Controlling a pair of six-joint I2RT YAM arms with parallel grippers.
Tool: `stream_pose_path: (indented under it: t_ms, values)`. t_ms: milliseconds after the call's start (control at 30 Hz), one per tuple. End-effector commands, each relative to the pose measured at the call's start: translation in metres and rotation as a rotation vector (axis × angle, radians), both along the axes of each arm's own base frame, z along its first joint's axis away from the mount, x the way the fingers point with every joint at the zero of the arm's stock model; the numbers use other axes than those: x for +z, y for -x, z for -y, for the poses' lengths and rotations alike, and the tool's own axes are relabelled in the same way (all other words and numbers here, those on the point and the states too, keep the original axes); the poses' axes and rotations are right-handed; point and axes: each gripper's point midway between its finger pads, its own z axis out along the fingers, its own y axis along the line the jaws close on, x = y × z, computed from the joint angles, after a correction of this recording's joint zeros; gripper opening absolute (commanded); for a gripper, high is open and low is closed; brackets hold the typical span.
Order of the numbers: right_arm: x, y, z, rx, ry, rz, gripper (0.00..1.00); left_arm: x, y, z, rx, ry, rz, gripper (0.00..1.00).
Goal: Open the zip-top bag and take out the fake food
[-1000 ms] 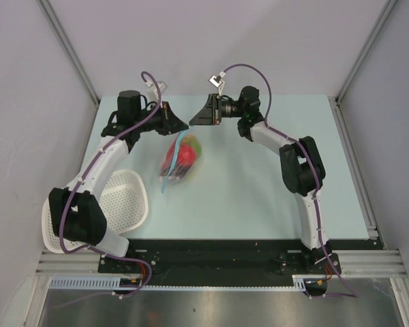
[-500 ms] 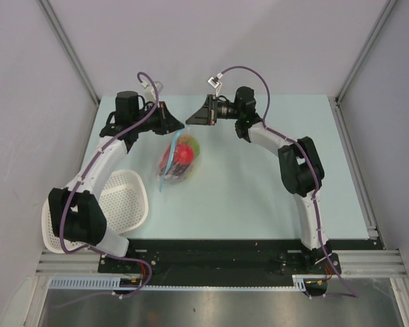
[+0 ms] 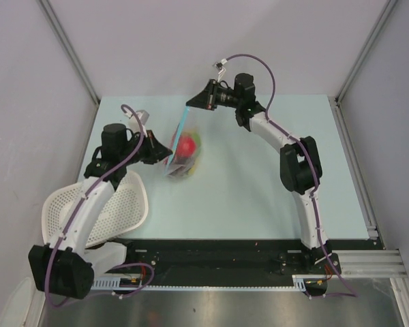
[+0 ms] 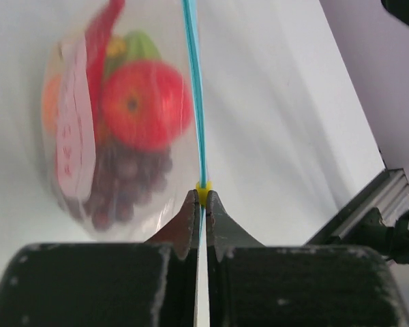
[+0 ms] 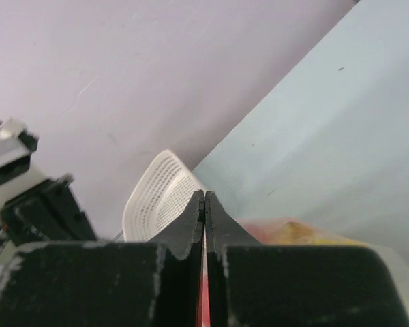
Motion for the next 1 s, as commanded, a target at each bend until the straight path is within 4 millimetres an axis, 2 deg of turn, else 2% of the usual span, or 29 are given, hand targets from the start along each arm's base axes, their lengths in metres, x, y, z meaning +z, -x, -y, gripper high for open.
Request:
stream_pose_path:
  t_ms: [0,33,67,100,167,200,233,267,300,333,367,400,433,467,500,600,667,700,800,867,900,933,967]
  values:
    - [0.001,-0.061,0.027,-0.213,0.002,0.039,0.0,-0.018,0.052,0.003,-0.025,0.022,-0.143,0.0]
    - [0.007,-0.062,0.026,-0.217,0.0,0.053,0.0,-0.029,0.06,0.006,-0.03,0.019,-0.171,0.0]
    - [0.005,-0.064,0.026,-0.223,0.004,0.05,0.0,-0.03,0.065,0.005,-0.013,0.038,-0.186,0.0]
    - [0.005,-0.067,0.026,-0.235,0.003,0.042,0.0,-0.041,0.072,0.004,-0.003,0.045,-0.215,0.0]
    - [0.01,-0.071,0.024,-0.241,-0.005,0.048,0.0,-0.038,0.081,0.002,0.022,0.074,-0.199,0.0]
    - [0.008,-0.071,0.022,-0.235,0.002,0.034,0.0,-0.045,0.084,0.002,0.028,0.083,-0.207,0.01]
    - [0.003,-0.073,0.019,-0.229,0.01,0.018,0.0,-0.041,0.086,0.003,0.025,0.096,-0.188,0.0]
    - [0.018,-0.071,0.016,-0.218,-0.001,0.041,0.0,-0.041,0.087,0.005,0.021,0.112,-0.194,0.0]
    - [0.011,-0.069,0.015,-0.215,0.03,0.022,0.0,-0.038,0.087,0.01,-0.005,0.135,-0.187,0.0]
    - [0.011,-0.065,0.011,-0.213,0.047,0.019,0.13,-0.035,0.086,0.013,-0.019,0.151,-0.184,0.0]
    - [0.019,-0.061,0.011,-0.217,0.055,0.026,0.2,-0.035,0.083,0.017,-0.023,0.17,-0.197,0.0]
    - [0.012,-0.058,0.012,-0.217,0.094,0.008,0.25,-0.031,0.081,0.02,-0.039,0.186,-0.193,0.0]
    - [0.015,-0.054,0.012,-0.225,0.115,0.014,0.4,-0.024,0.076,0.022,-0.042,0.199,-0.168,0.0]
    - [0.019,-0.056,0.021,-0.292,0.158,-0.006,0.49,-0.025,0.071,0.024,-0.041,0.197,-0.177,0.0]
    - [0.001,-0.05,0.03,-0.318,0.251,-0.069,0.55,-0.017,0.067,0.025,-0.042,0.198,-0.159,0.0]
    - [-0.013,-0.045,0.068,-0.444,0.4,-0.193,0.67,-0.008,0.058,0.025,-0.04,0.185,-0.136,0.0]
    - [-0.028,-0.037,0.098,-0.502,0.523,-0.255,0.88,-0.004,0.055,0.026,-0.044,0.186,-0.133,0.0]
    - [-0.018,-0.031,0.105,-0.513,0.54,-0.244,1.0,0.0,0.054,0.027,-0.047,0.19,-0.13,0.0]
    - [-0.009,-0.016,0.133,-0.555,0.62,-0.202,1.0,0.004,0.051,0.03,-0.046,0.204,-0.126,0.0]
    - [-0.004,-0.012,0.144,-0.556,0.62,-0.192,1.0,0.008,0.052,0.031,-0.049,0.218,-0.128,0.0]
    - [0.004,-0.007,0.147,-0.554,0.604,-0.19,1.0,0.012,0.051,0.032,-0.047,0.221,-0.121,0.0]
    - [-0.005,-0.001,0.148,-0.542,0.612,-0.221,1.0,0.014,0.052,0.032,-0.046,0.221,-0.117,0.0]
    - [-0.001,0.005,0.141,-0.511,0.573,-0.225,1.0,0.016,0.051,0.032,-0.036,0.217,-0.112,0.0]
